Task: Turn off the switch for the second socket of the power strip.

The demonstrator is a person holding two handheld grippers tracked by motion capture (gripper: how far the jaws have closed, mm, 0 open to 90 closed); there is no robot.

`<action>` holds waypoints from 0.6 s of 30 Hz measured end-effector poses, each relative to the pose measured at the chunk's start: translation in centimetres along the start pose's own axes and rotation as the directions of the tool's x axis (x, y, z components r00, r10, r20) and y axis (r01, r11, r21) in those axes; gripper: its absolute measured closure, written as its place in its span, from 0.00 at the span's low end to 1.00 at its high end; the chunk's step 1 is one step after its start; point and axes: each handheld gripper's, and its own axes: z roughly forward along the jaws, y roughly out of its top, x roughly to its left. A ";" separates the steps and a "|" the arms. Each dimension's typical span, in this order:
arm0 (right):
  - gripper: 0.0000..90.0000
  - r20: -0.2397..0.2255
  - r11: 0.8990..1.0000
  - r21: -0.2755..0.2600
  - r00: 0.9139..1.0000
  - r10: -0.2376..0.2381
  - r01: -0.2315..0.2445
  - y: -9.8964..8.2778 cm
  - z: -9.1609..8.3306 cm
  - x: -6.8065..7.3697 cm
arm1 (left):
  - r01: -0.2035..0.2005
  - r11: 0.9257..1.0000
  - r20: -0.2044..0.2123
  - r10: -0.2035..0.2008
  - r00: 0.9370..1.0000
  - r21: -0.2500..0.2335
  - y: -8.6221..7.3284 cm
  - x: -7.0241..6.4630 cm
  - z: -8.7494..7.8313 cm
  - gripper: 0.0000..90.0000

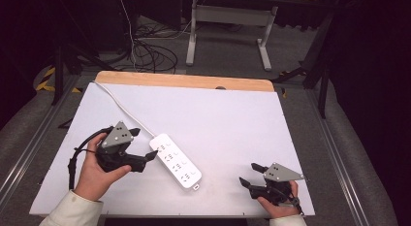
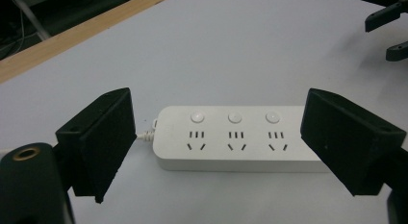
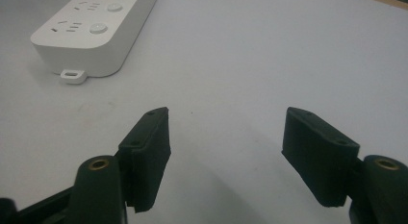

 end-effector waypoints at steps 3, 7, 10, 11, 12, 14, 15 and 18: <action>0.38 0.000 1.000 0.001 1.000 0.001 -0.001 0.0 0.0 0.0 | 0.020 1.000 -0.010 -0.020 1.000 -0.024 -0.9 0.4 -0.4 0.13; 0.38 0.001 1.000 -0.001 1.000 0.003 -0.003 0.0 0.0 0.0 | 0.027 0.999 -0.014 -0.028 1.000 -0.044 -2.2 0.9 -0.8 0.13; 0.38 0.000 1.000 -0.001 1.000 0.003 -0.003 0.0 0.0 0.0 | 0.030 0.998 -0.025 -0.032 0.999 -0.055 -3.2 1.3 -1.1 0.13; 0.38 0.000 1.000 -0.001 1.000 0.002 -0.002 0.0 0.0 0.0 | 0.030 0.998 -0.031 -0.032 0.999 -0.062 -3.6 1.4 -1.3 0.13; 0.38 0.000 1.000 -0.001 1.000 0.003 -0.003 0.0 0.0 0.0 | 0.033 0.997 -0.036 -0.036 0.999 -0.073 -3.9 1.5 -1.4 0.13; 0.38 0.001 1.000 -0.002 1.000 0.003 -0.003 0.0 0.0 0.0 | 0.041 0.995 -0.035 -0.044 0.998 -0.094 -4.6 1.7 -1.7 0.13; 0.38 0.001 1.000 -0.002 1.000 0.004 -0.004 0.0 0.0 0.0 | 0.047 0.993 -0.031 -0.051 0.998 -0.104 -4.9 1.8 -1.8 0.13; 0.38 0.002 1.000 -0.001 1.000 0.003 -0.003 0.0 0.0 0.0 | 0.054 0.992 -0.034 -0.059 0.998 -0.114 -5.7 2.1 -2.2 0.13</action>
